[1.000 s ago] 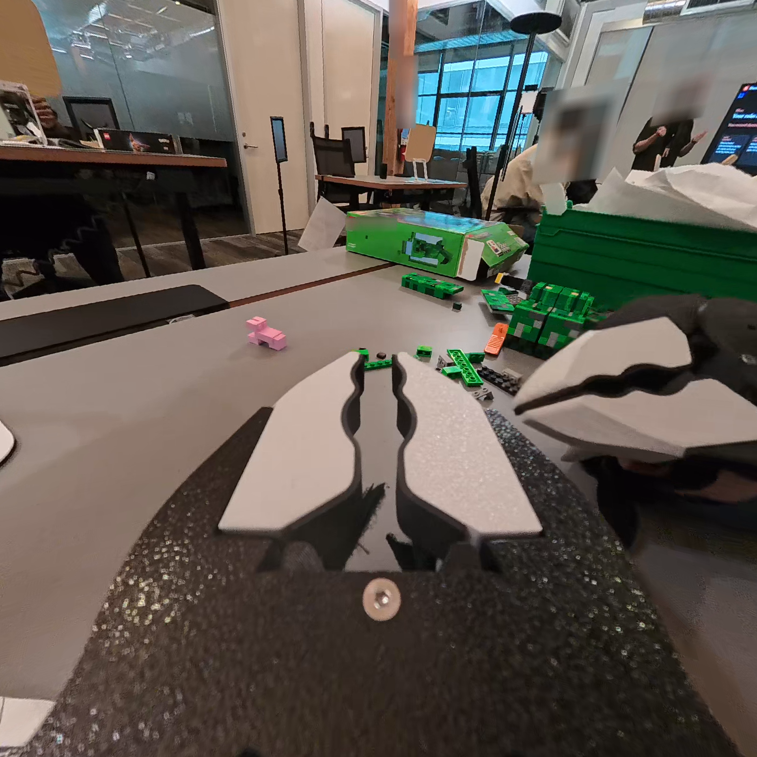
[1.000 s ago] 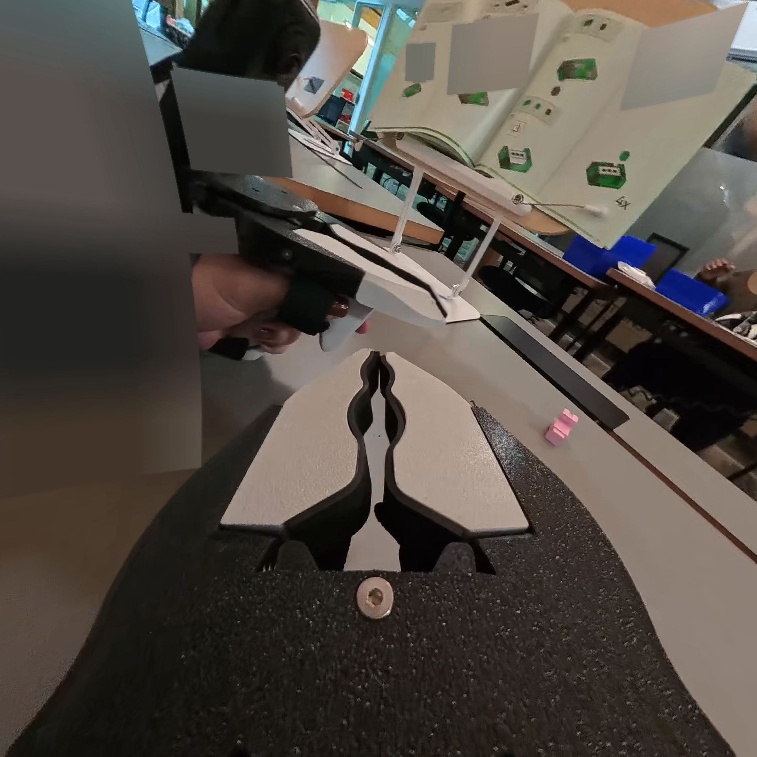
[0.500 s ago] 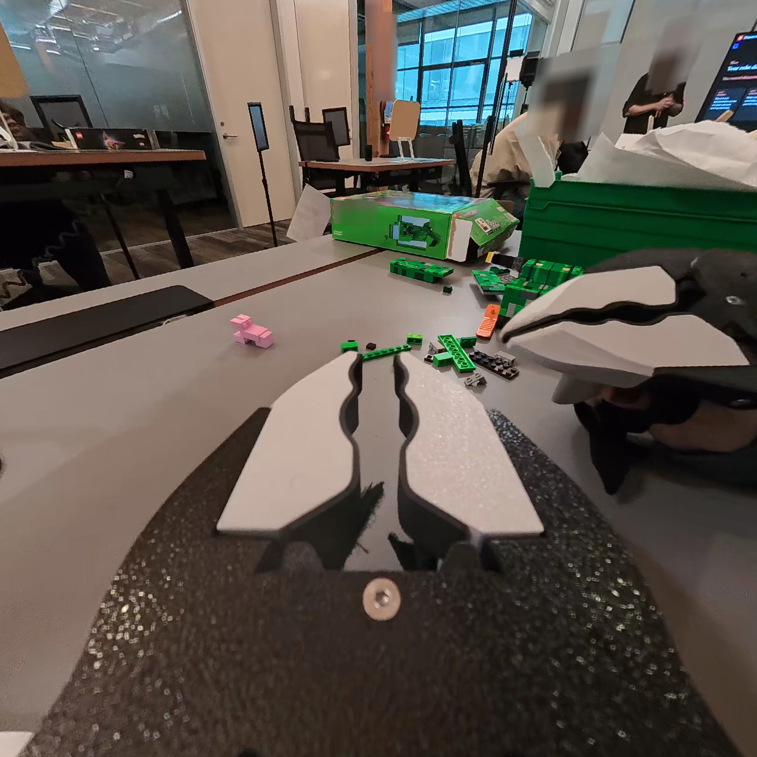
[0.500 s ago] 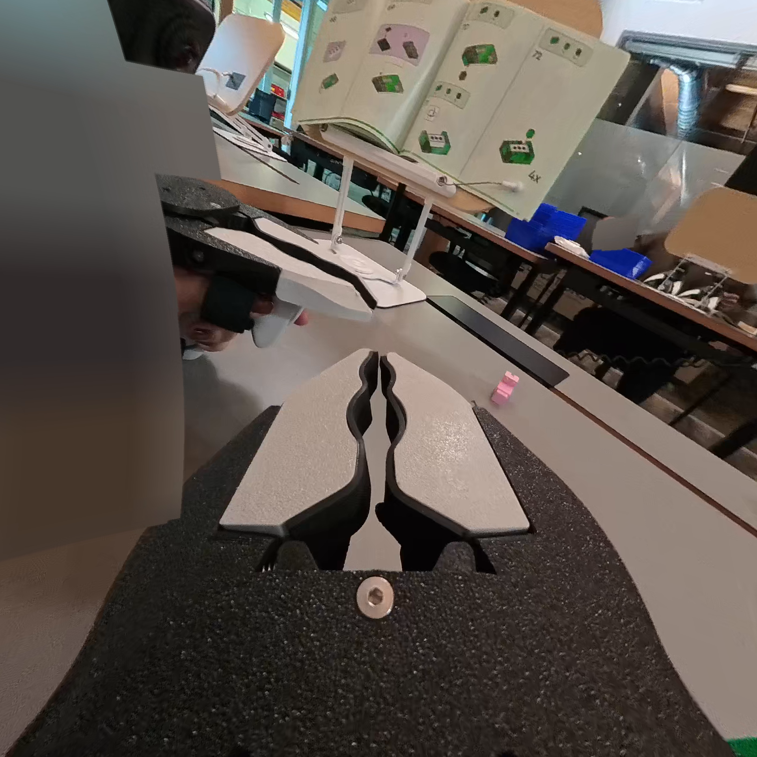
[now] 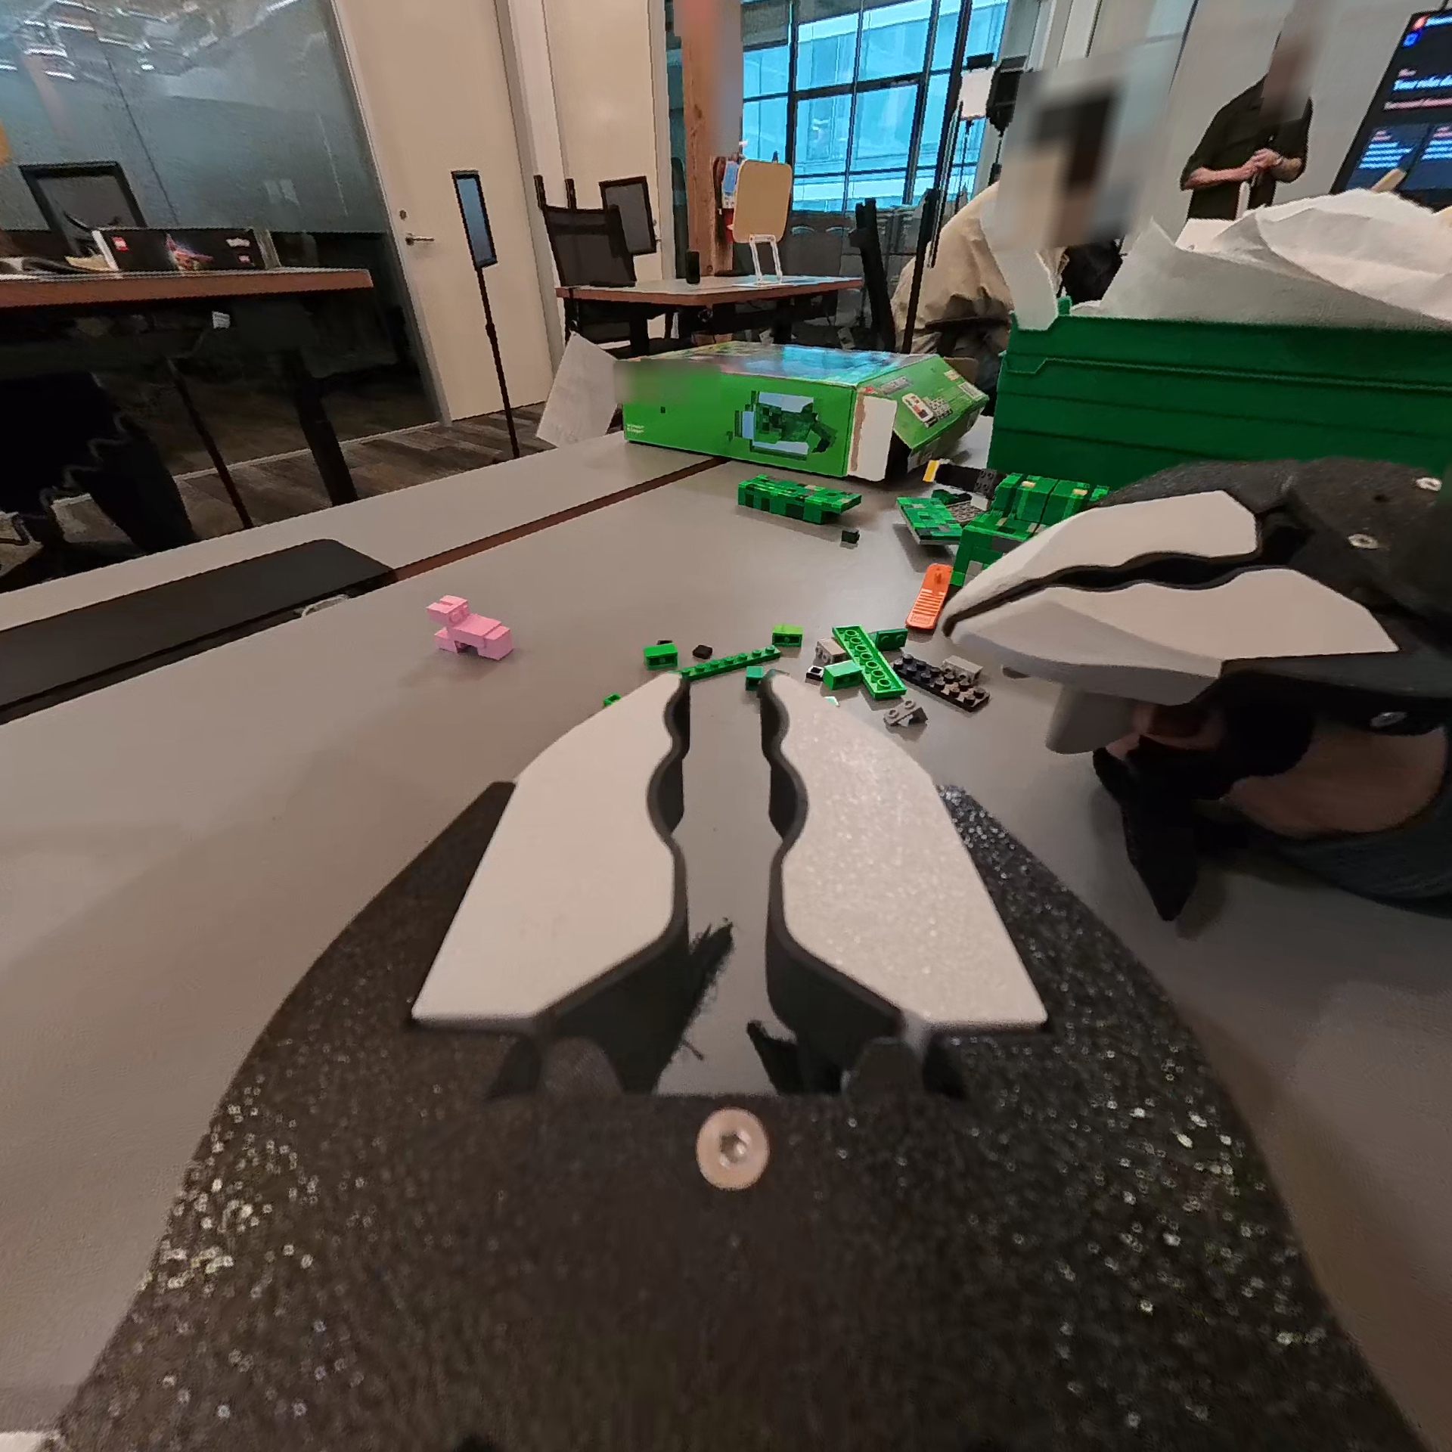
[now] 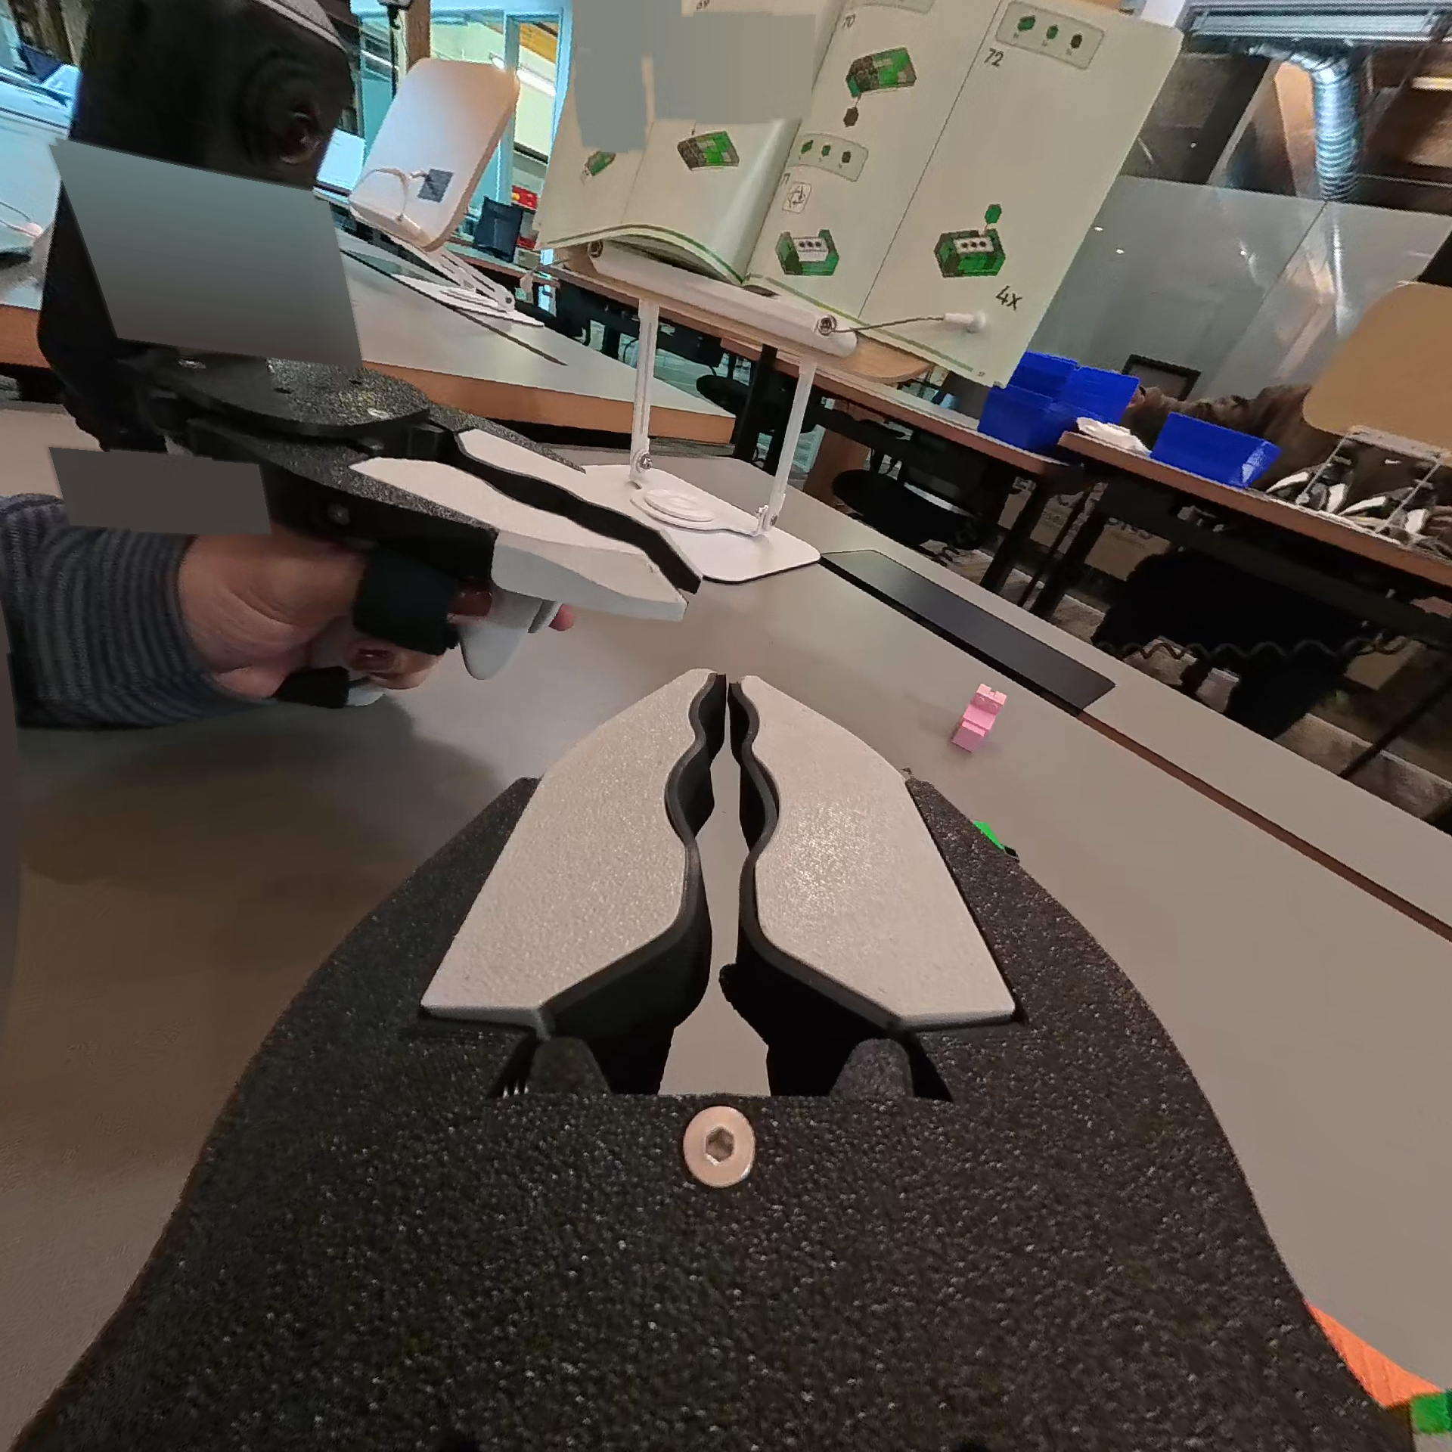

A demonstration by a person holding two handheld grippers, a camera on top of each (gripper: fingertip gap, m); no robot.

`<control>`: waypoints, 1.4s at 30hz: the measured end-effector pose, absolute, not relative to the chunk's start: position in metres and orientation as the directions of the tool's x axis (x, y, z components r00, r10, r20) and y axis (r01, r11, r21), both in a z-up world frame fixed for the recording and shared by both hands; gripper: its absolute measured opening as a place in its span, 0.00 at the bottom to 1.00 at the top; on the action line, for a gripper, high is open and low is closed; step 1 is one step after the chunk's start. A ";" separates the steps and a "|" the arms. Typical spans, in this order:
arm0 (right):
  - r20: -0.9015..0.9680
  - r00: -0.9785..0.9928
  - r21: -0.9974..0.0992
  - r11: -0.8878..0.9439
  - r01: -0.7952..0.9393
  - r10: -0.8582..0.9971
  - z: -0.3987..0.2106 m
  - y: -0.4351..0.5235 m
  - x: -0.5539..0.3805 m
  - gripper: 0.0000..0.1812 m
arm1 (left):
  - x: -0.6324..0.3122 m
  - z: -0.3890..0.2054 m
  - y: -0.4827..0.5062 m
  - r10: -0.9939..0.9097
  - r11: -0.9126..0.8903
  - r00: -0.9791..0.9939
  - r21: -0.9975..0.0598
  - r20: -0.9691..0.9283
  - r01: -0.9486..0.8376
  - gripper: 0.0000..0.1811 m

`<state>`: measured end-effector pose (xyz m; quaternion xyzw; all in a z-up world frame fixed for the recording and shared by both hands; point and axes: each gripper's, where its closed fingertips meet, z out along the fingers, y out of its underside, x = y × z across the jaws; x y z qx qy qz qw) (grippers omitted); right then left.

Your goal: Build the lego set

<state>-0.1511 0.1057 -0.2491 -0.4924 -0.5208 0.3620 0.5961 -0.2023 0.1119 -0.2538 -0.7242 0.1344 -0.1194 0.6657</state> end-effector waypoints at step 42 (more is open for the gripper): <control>0.226 0.199 -0.974 0.221 0.051 0.954 -0.247 0.111 -0.149 0.00 | -0.196 -0.258 0.112 -0.382 -0.098 0.924 -0.993 -0.028 -0.070 0.10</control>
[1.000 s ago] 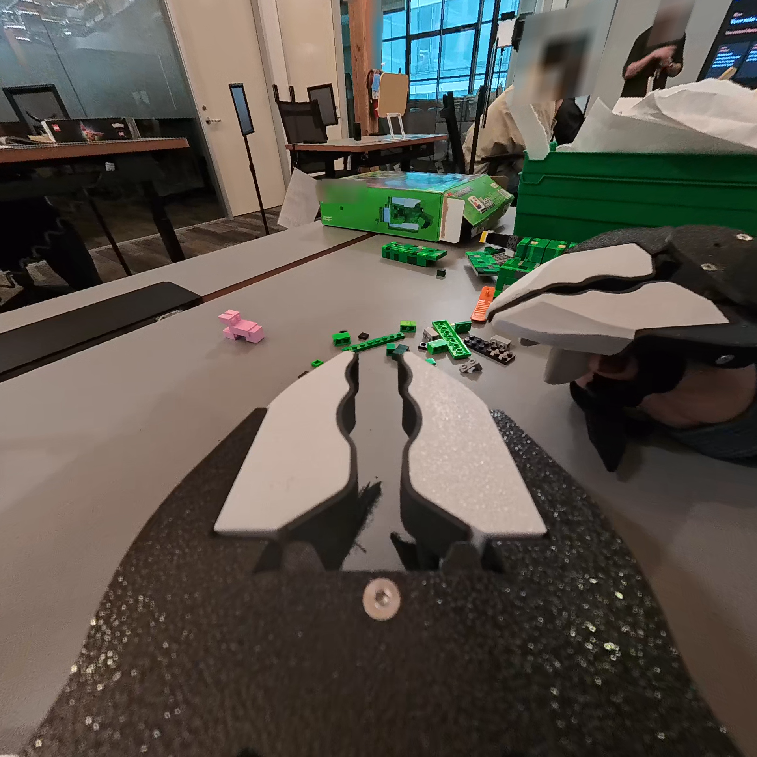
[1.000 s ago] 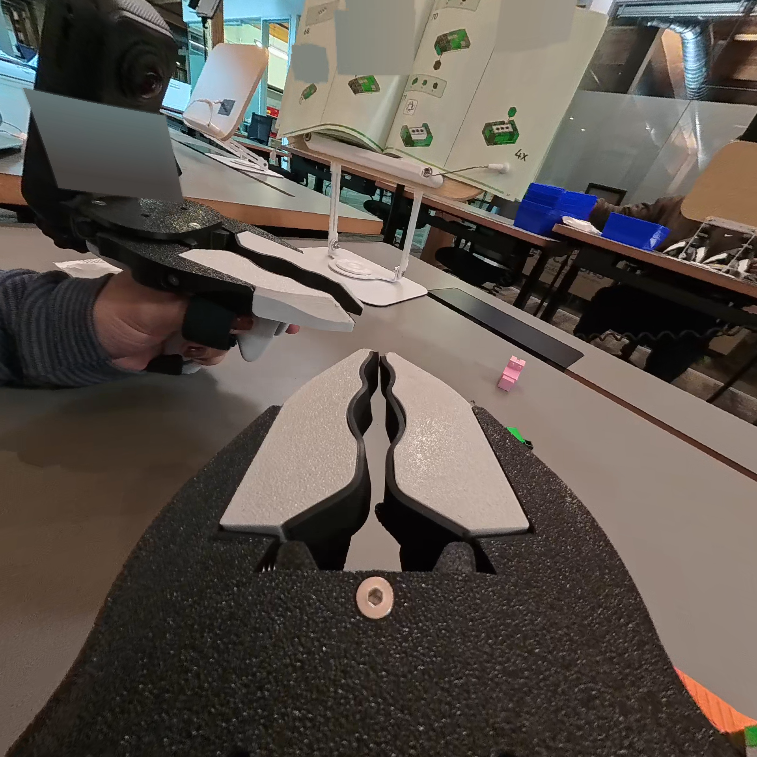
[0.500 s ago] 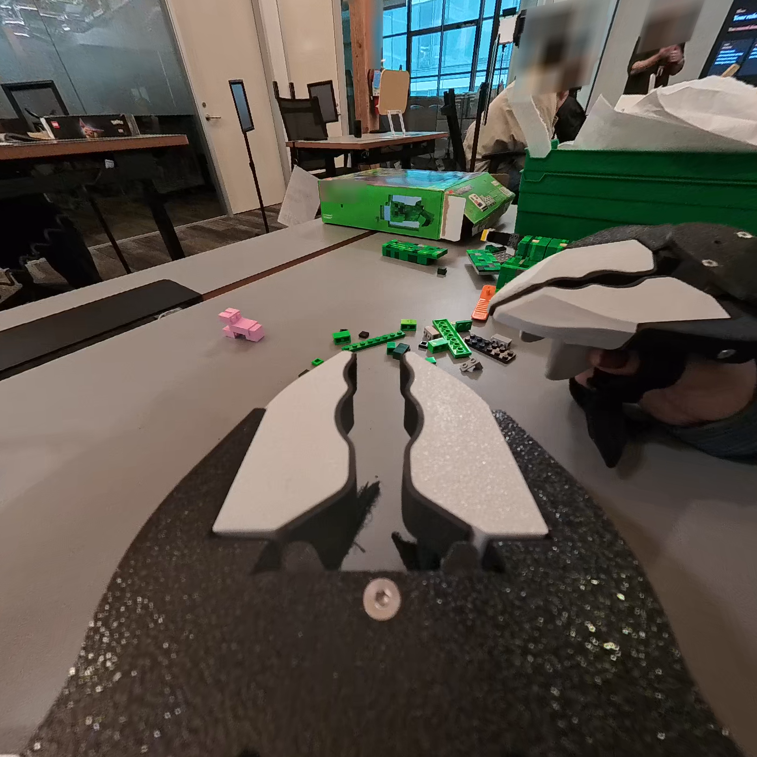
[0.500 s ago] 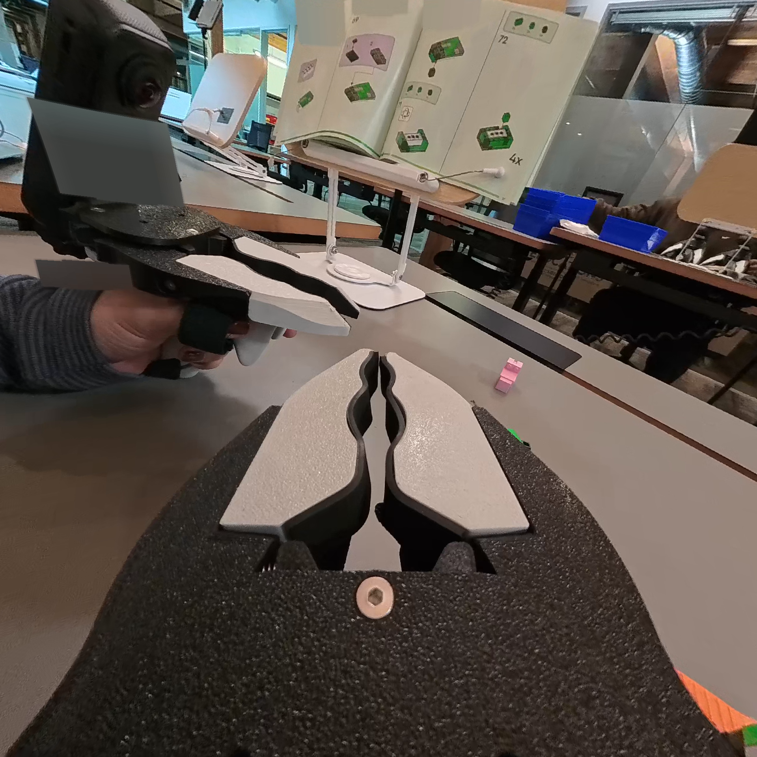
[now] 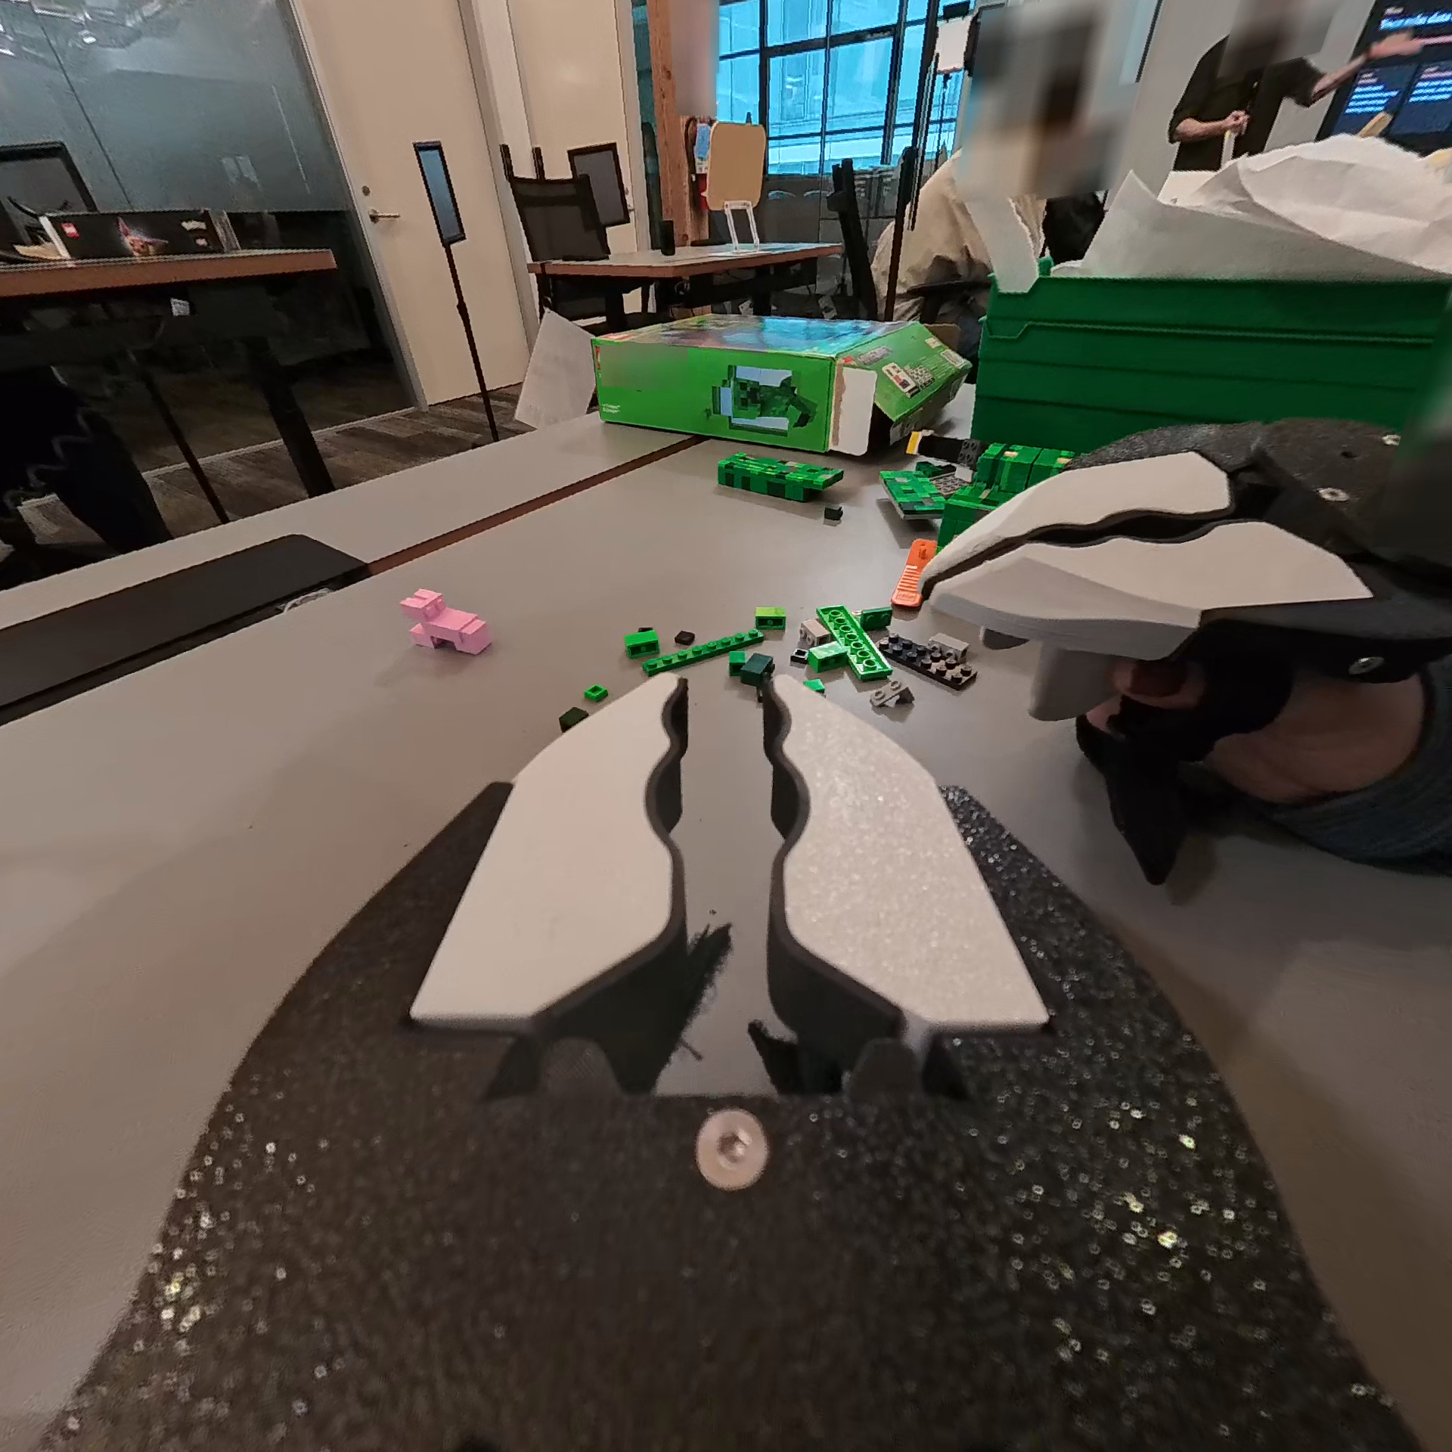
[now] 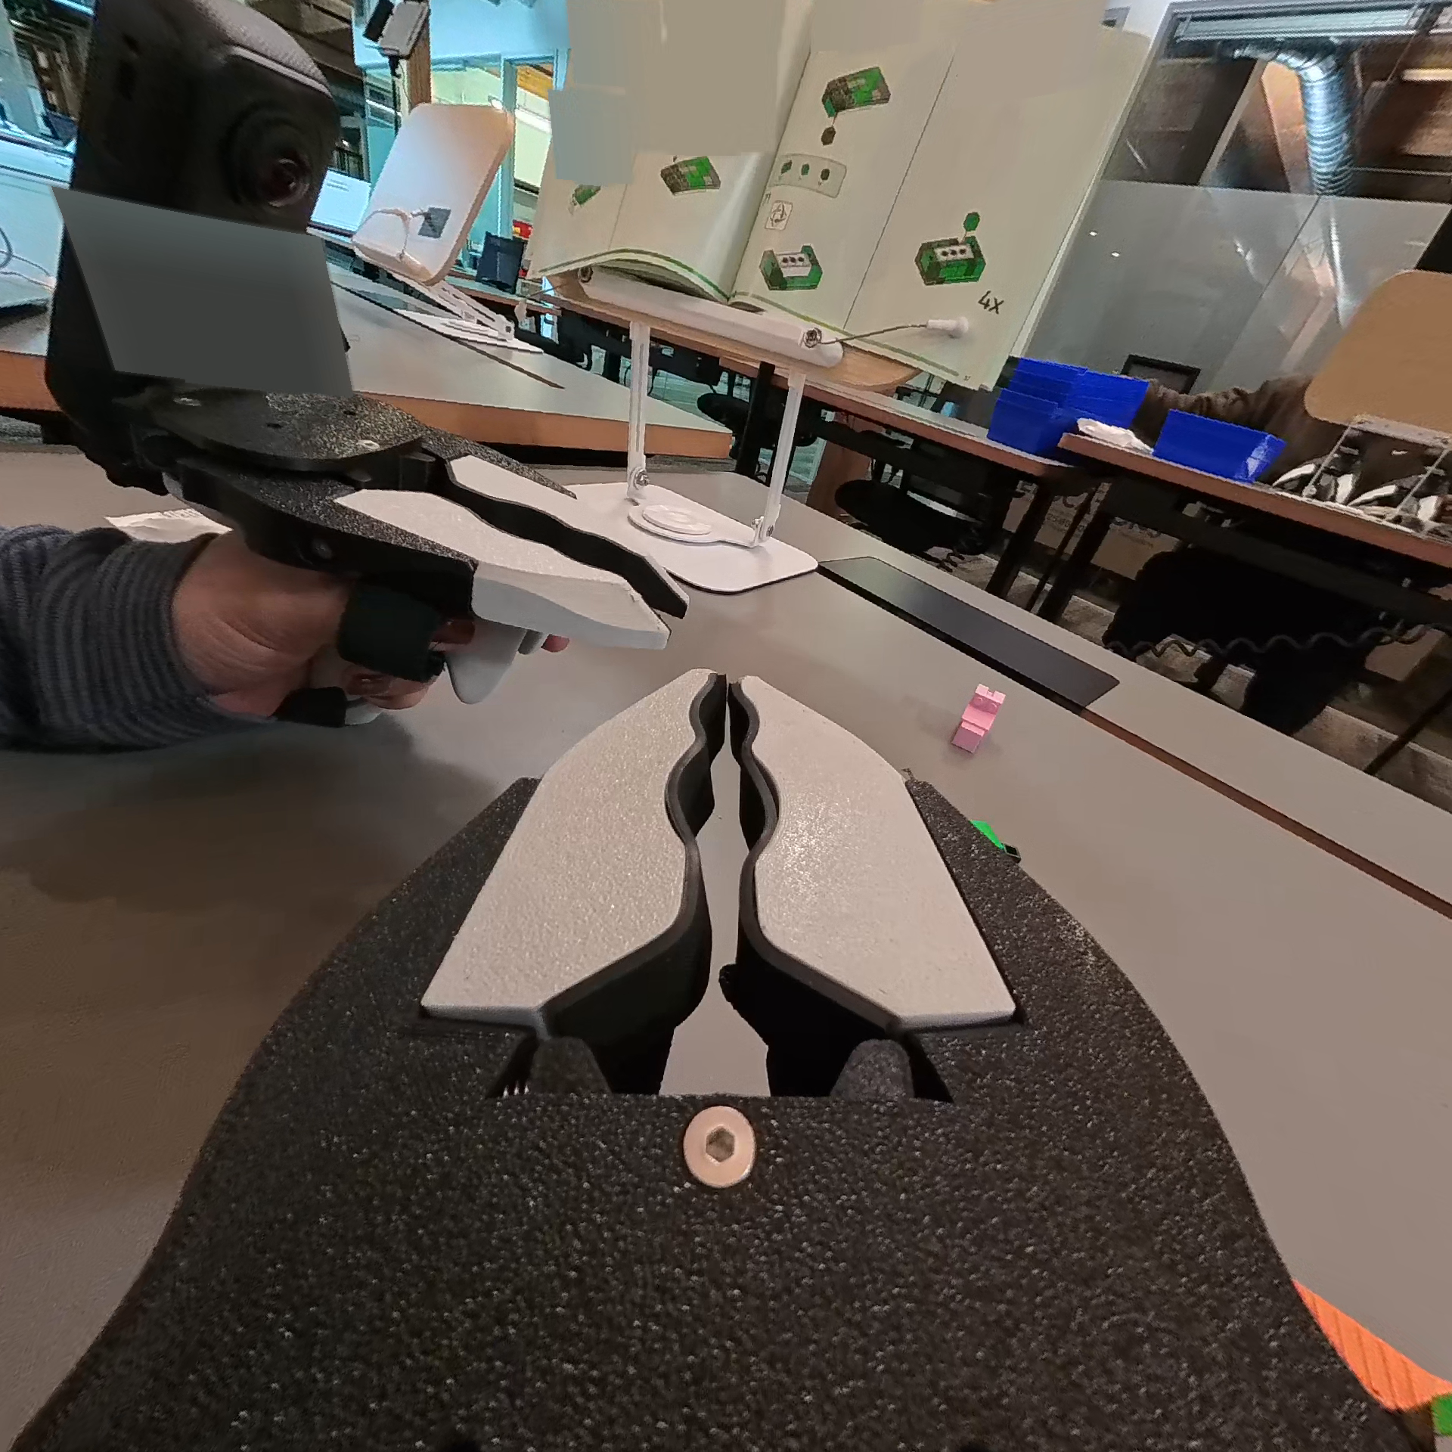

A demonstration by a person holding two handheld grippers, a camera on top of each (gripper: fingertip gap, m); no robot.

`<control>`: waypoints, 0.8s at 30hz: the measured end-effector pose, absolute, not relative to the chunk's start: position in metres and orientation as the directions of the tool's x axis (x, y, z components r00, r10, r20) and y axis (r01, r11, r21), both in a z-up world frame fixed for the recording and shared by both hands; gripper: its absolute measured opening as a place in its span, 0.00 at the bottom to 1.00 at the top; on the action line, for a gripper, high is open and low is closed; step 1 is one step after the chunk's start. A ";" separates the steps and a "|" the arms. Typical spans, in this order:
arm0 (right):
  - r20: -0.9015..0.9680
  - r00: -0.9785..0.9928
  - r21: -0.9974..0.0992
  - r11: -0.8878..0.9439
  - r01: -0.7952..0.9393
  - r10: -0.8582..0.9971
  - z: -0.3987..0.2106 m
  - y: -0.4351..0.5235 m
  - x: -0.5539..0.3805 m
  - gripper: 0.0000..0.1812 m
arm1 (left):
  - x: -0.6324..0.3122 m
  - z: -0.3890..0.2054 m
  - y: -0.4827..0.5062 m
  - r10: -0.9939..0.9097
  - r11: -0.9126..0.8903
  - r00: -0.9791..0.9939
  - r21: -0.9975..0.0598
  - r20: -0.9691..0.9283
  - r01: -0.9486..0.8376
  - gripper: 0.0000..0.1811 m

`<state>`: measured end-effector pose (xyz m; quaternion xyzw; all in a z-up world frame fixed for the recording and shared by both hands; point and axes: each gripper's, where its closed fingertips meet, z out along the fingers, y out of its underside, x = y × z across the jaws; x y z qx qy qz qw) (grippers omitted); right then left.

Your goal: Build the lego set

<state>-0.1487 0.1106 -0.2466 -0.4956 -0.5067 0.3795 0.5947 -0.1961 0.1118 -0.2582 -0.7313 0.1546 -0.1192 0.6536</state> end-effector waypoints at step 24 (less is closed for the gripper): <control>0.348 0.152 -0.937 0.345 0.045 0.925 -0.242 0.088 -0.152 0.00 | -0.192 -0.261 0.111 -0.399 -0.109 0.916 -0.990 -0.042 -0.093 0.11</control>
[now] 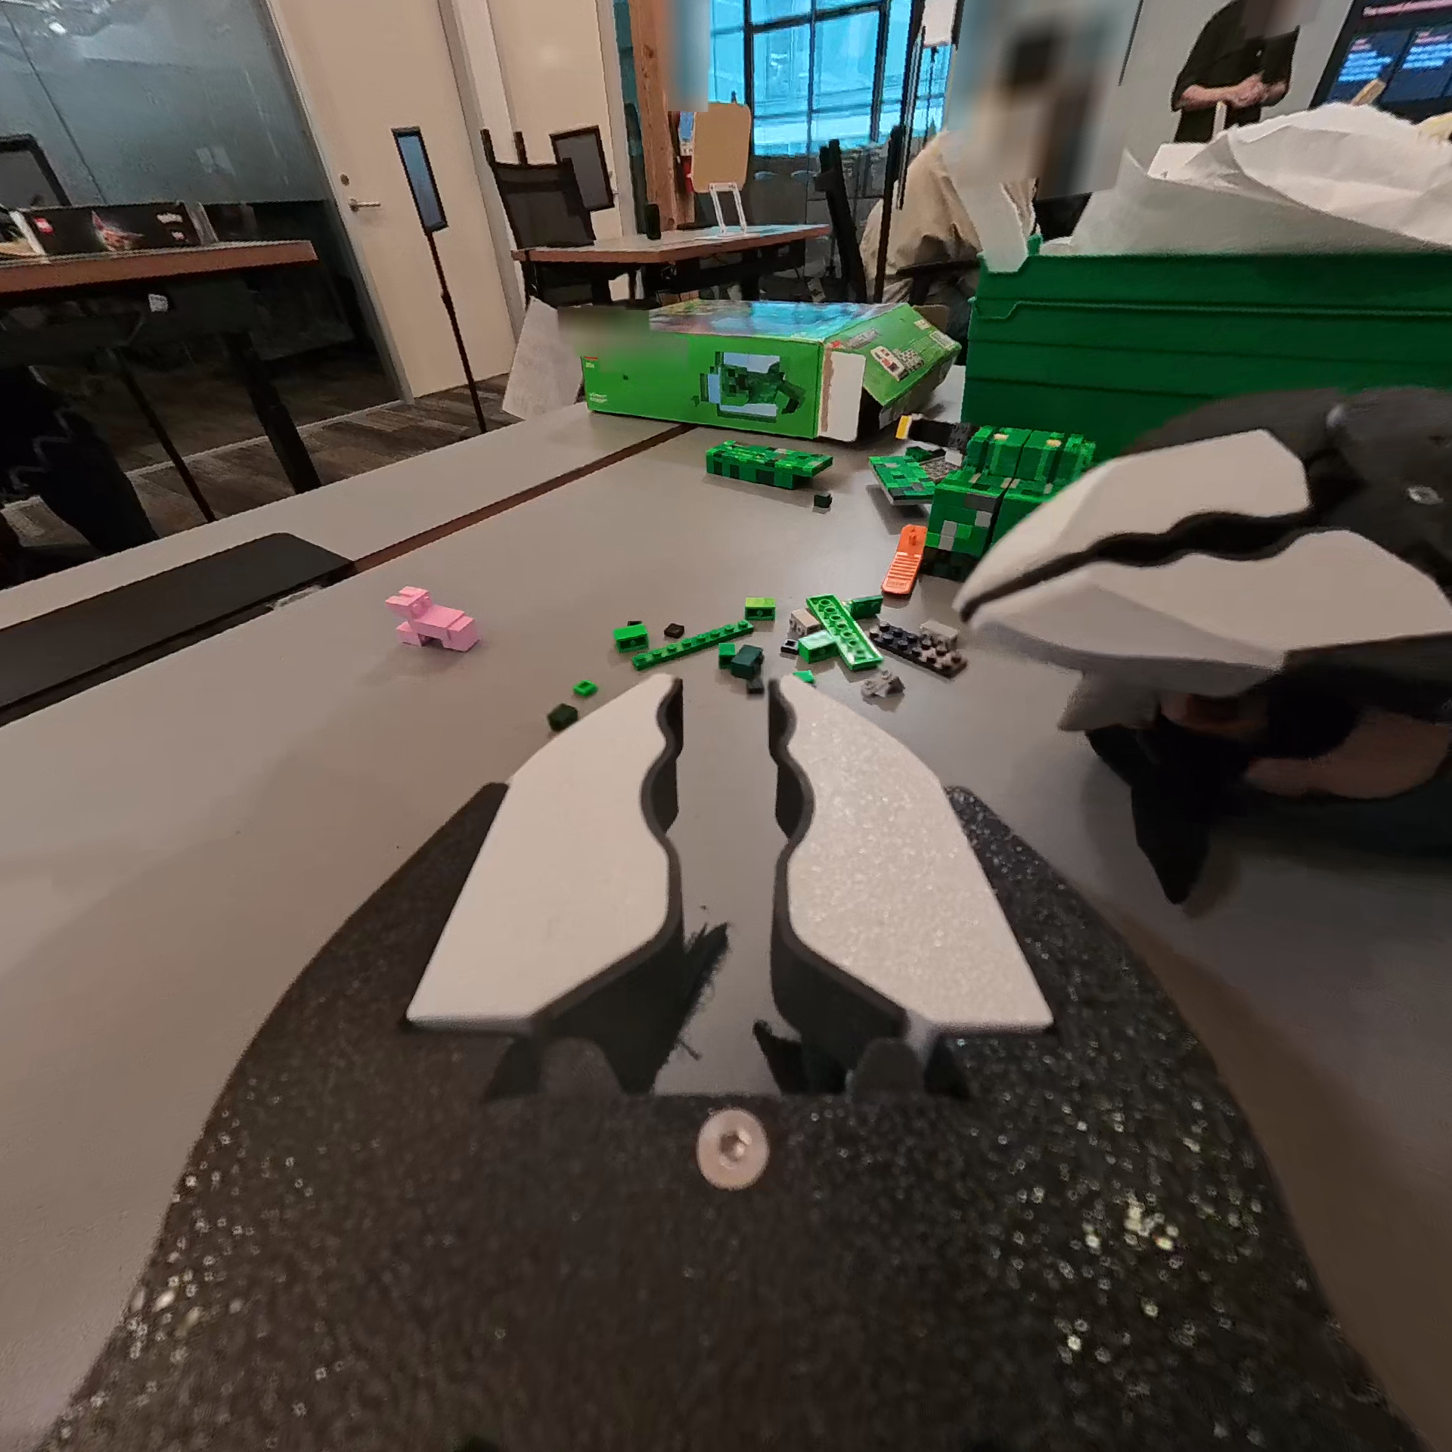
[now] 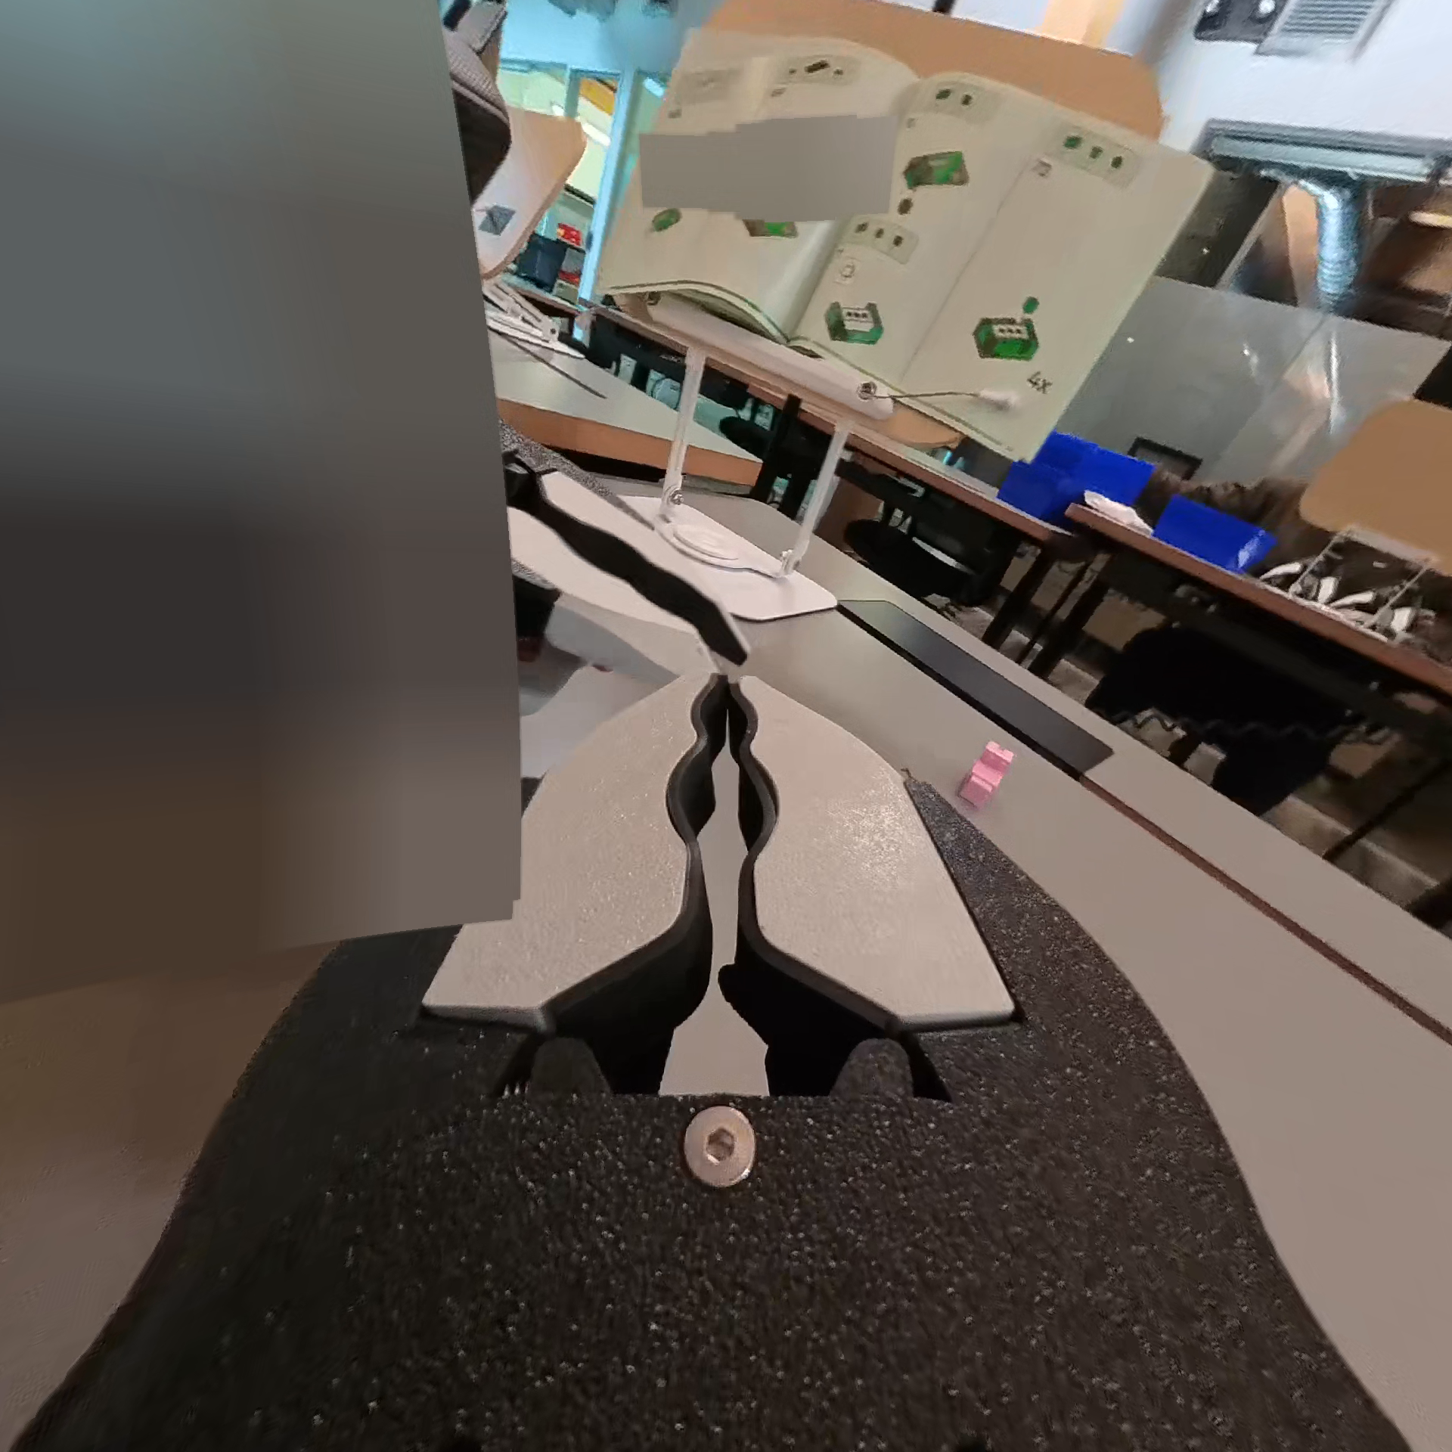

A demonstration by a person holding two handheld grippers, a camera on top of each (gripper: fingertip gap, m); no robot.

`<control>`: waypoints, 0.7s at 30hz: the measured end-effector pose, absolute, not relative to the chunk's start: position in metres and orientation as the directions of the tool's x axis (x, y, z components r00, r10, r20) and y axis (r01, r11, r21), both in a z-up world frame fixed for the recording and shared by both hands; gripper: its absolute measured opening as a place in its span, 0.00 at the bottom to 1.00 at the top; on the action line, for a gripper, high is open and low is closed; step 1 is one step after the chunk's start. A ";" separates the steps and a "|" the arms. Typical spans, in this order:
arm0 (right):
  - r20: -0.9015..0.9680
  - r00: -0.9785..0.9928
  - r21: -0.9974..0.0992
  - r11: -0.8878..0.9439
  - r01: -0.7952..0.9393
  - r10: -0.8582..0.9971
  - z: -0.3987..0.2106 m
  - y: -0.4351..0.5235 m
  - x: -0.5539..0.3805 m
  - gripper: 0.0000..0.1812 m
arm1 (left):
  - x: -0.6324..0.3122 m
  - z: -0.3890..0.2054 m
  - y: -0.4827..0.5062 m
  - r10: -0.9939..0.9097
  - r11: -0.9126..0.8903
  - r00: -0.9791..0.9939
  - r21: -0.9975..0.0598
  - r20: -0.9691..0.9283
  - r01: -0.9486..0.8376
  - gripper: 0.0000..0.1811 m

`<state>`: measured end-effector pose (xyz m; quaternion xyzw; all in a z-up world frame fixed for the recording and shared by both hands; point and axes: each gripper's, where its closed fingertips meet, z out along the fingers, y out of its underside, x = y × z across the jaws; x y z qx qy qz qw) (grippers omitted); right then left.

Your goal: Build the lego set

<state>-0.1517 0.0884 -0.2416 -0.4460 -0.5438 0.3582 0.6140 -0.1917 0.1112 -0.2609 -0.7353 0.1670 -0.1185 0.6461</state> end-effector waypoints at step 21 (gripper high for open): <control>0.270 0.165 -0.963 0.267 0.042 0.949 -0.243 0.098 -0.150 0.00 | -0.374 -0.279 -0.038 -0.103 -0.681 0.874 -0.606 -0.475 -0.410 0.25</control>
